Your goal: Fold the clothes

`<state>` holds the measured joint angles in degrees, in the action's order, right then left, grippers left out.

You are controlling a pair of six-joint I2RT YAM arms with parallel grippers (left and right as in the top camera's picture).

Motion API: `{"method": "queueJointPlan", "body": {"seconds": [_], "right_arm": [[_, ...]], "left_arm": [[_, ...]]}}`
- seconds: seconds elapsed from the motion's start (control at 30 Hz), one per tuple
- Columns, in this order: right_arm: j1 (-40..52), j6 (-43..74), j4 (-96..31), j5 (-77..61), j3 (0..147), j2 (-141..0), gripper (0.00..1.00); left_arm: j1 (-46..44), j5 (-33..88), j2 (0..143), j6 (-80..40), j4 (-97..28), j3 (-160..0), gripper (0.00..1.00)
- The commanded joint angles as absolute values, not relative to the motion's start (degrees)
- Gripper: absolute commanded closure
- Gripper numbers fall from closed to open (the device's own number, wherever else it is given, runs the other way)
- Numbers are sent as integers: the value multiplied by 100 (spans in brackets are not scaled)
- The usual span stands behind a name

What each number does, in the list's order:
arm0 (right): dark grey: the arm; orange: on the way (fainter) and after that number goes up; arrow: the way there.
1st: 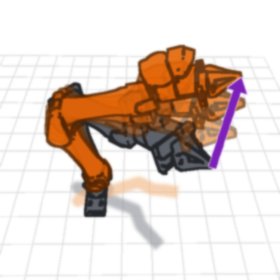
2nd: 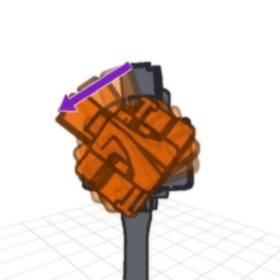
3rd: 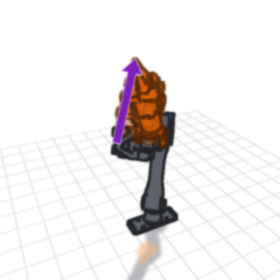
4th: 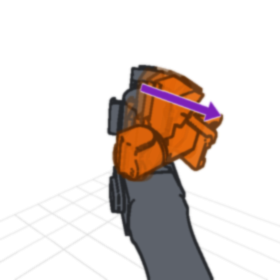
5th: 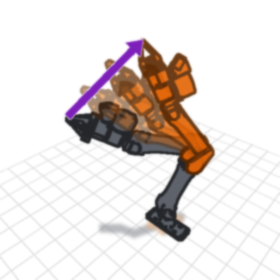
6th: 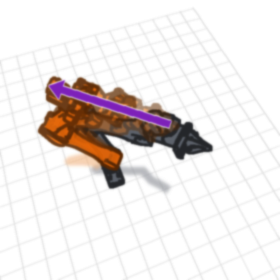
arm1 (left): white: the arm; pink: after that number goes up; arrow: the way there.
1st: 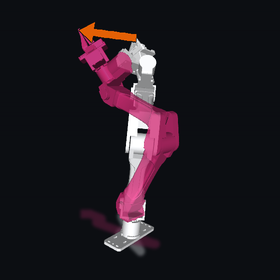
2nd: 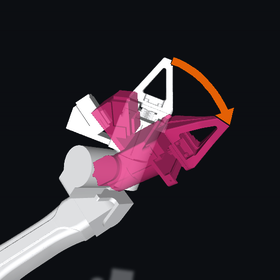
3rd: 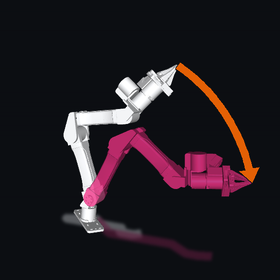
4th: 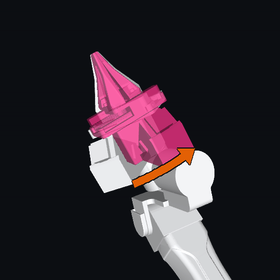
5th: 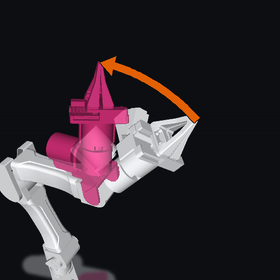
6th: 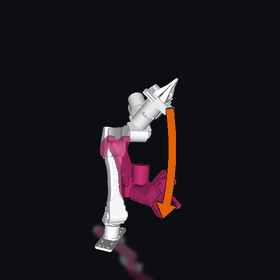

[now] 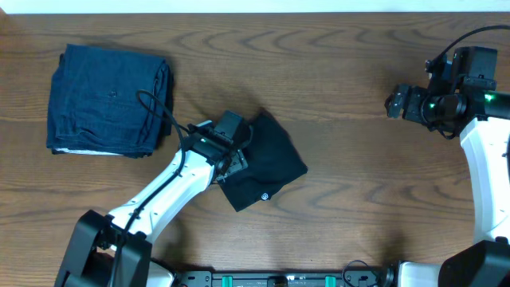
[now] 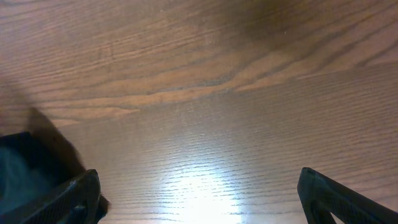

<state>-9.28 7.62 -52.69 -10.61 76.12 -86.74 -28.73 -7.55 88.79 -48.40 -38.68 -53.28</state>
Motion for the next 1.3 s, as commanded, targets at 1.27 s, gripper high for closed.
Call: {"method": "queueJointPlan", "body": {"seconds": [1.27], "right_arm": [[-958,762,-5273,-1033,7605,-8670,1]], "left_arm": [[-2775,-40,9452,-4901,-4235,-5946,2]]}}
